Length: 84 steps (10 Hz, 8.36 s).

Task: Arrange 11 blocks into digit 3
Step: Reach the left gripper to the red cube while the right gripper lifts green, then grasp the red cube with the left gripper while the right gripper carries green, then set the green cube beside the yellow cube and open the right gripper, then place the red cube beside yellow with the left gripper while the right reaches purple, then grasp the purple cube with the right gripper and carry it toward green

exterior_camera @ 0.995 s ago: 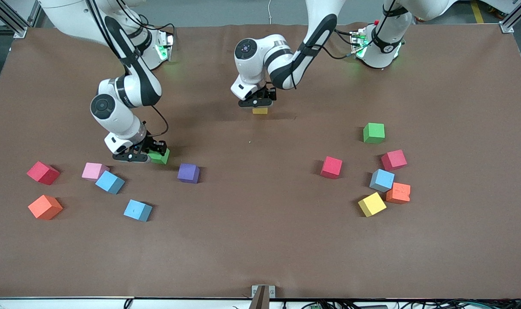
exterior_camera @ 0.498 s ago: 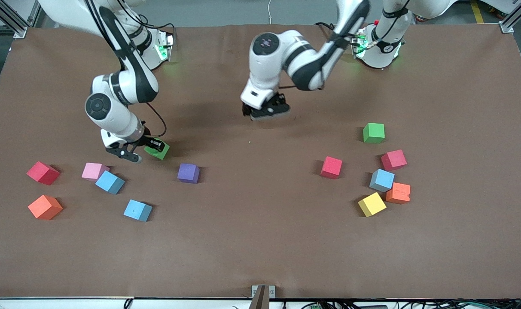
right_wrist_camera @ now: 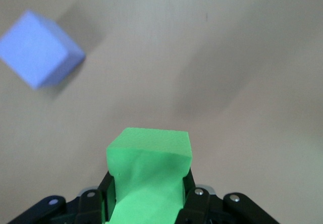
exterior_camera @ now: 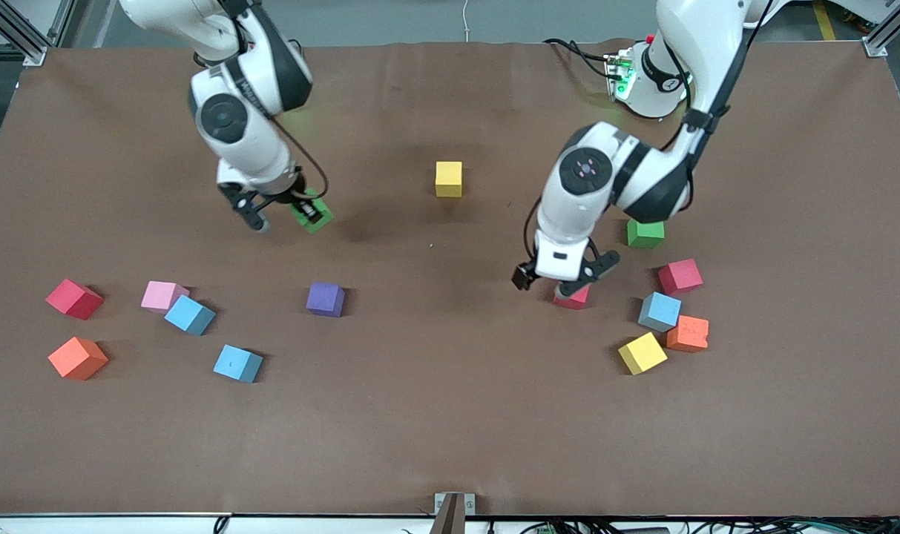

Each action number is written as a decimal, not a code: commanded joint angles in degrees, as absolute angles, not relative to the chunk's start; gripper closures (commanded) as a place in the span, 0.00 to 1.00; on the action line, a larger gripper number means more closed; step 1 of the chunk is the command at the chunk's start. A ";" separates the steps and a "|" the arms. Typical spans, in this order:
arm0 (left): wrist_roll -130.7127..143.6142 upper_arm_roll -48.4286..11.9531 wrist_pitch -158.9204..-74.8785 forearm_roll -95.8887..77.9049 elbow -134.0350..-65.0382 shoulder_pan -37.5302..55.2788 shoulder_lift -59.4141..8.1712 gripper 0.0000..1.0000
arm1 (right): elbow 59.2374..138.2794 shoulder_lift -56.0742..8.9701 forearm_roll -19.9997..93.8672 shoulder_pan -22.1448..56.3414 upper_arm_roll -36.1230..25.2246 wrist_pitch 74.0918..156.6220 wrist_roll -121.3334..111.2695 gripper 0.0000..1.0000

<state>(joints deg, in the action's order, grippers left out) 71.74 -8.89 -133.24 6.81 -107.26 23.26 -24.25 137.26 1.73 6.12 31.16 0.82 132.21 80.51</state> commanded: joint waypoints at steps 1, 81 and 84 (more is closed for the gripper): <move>76.44 -9.41 -132.71 7.74 -105.04 21.19 -28.37 0.00 | 138.52 2.20 11.05 36.71 0.26 137.78 90.57 0.90; 146.34 -3.69 -148.01 -0.62 -129.03 55.81 -20.82 0.69 | 112.59 -28.92 -2.81 23.72 -0.18 142.75 29.18 0.89; 146.34 -3.78 -148.97 -0.35 -128.94 55.90 -21.27 0.69 | 109.61 -26.02 -2.64 26.80 0.09 132.22 37.05 0.92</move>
<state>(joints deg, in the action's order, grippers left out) 146.76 -3.67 -147.85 -0.38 -129.86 55.68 -20.12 110.45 -28.48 -1.46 25.78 -0.20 136.37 32.47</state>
